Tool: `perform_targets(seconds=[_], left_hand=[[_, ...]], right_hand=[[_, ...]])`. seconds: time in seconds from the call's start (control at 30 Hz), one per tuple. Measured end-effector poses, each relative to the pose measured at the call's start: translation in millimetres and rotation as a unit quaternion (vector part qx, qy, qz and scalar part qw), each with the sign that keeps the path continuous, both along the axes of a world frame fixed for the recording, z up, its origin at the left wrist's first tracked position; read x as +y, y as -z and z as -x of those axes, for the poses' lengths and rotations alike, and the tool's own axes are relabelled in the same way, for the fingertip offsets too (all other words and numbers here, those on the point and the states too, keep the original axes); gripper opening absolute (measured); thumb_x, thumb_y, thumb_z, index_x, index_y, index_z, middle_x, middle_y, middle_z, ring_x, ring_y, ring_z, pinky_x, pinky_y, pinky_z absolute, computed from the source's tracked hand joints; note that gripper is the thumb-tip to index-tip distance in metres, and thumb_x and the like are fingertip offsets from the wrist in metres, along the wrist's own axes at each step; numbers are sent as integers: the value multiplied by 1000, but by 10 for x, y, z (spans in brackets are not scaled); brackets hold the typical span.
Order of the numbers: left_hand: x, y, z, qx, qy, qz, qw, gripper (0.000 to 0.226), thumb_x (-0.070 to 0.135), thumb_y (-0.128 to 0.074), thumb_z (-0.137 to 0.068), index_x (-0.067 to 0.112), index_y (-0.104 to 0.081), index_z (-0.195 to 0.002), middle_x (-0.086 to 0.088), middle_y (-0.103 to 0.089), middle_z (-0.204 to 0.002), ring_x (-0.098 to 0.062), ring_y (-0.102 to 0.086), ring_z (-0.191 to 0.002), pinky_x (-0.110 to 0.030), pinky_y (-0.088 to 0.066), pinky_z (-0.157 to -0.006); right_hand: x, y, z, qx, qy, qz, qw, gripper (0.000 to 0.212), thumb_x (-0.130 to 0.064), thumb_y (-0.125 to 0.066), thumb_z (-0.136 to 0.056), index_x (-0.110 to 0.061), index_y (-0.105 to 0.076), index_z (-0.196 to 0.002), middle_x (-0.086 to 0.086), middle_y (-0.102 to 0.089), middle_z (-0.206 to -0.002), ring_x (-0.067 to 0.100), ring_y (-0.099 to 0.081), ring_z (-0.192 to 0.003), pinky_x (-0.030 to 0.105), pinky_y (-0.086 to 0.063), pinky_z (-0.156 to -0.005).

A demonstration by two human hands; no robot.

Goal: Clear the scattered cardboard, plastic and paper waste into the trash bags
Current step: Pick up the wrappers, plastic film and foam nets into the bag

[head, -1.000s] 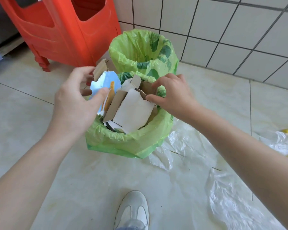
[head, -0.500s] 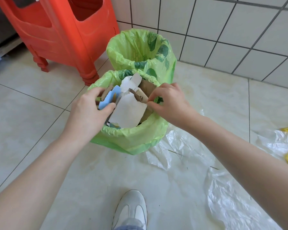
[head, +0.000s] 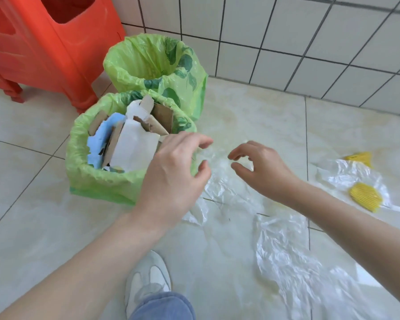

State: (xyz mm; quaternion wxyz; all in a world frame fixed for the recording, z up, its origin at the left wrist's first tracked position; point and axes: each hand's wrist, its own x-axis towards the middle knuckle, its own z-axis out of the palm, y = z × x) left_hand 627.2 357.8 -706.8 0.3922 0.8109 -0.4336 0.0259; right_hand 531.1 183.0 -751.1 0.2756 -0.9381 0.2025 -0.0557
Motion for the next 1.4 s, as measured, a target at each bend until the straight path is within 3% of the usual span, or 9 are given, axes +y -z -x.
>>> perform_targets(seconds=[0.13, 0.27, 0.4, 0.5, 0.63, 0.77, 1.03, 1.23, 1.4], left_hand=[[-227, 634, 245, 116, 117, -188, 968, 38, 10, -61, -79, 18, -59, -116, 4, -60, -111, -17, -54, -108, -33, -45, -93], [-205, 1201, 344, 107, 140, -464, 868, 66, 19, -58, -81, 23, -31, -142, -3, -29, -145, -29, -28, -133, -36, -35, -105], [-103, 1474, 371, 61, 105, -526, 842, 73, 13, -51, -85, 30, -17, -147, -1, 11, -157, -37, -7, -141, -42, -33, -105], [-69, 1624, 374, 56, 106, -553, 824, 77, 8, -45, -86, 35, -10, -148, 1, 18, -157, -37, -9, -141, -41, -36, -102], [-81, 1770, 422, -24, 113, -535, 837, 73, 0, -43, -81, 28, -21, -145, -5, -8, -156, -34, -31, -127, -38, -43, -95], [-81, 1876, 489, -83, 131, -467, 871, 55, -13, -43, -73, 14, -47, -120, -7, -42, -127, -33, -43, -106, -40, -46, -68], [-71, 1983, 576, -36, 158, -364, 917, 25, -11, -69, -62, 11, -64, -75, -5, -57, -69, -29, -61, -68, -30, -47, -50], [-138, 1801, 667, -26, 173, -246, 953, 18, 20, -60, -81, 14, -56, -65, 6, -50, -61, -20, -45, -71, -27, -40, -60], [-321, 1664, 678, 65, 150, -194, 967, 20, 20, -62, -81, 12, -49, -67, 4, -46, -73, -19, -43, -81, -20, -32, -70]], right_hand=[[-192, 291, 733, 102, 22, -3, 995, 17, -24, -57, -90, -22, -62, -107, -10, -57, -100, 12, -55, -100, 23, -42, -87], [-268, 595, 1425, 197, 48, -16, 979, 20, -29, -56, -92, -23, -59, -111, -9, -55, -104, 14, -54, -105, 27, -45, -90], [-120, 868, 1866, 265, 31, -28, 963, 31, -39, -54, -92, -25, -53, -120, -9, -51, -117, 13, -50, -112, 23, -41, -92], [50, 1021, 2012, 264, 26, -56, 963, 52, -48, -56, -88, -27, -41, -133, -8, -42, -128, 15, -43, -119, 25, -40, -97], [189, 1172, 2069, 250, 20, -46, 967, 78, -58, -59, -82, -29, -22, -144, -5, -28, -136, 20, -34, -121, 28, -40, -98], [219, 1266, 2097, 289, -37, 46, 956, 90, -58, -61, -78, -29, -10, -146, 0, -25, -142, 28, -29, -128, 37, -42, -100], [218, 1361, 2088, 284, -38, 137, 948, 44, -14, -62, -76, -22, -52, -118, 0, -57, -98, 27, -54, -91, 37, -42, -73], [95, 1103, 2074, 165, 73, -113, 977, 20, -18, -50, -81, -15, -64, -94, -9, -47, -80, 10, -49, -81, 25, -39, -70], [-37, 840, 1991, 106, 146, -195, 964, 45, -39, -41, -65, 3, -53, -75, 8, -50, -81, 21, -51, -79, 36, -42, -69]])
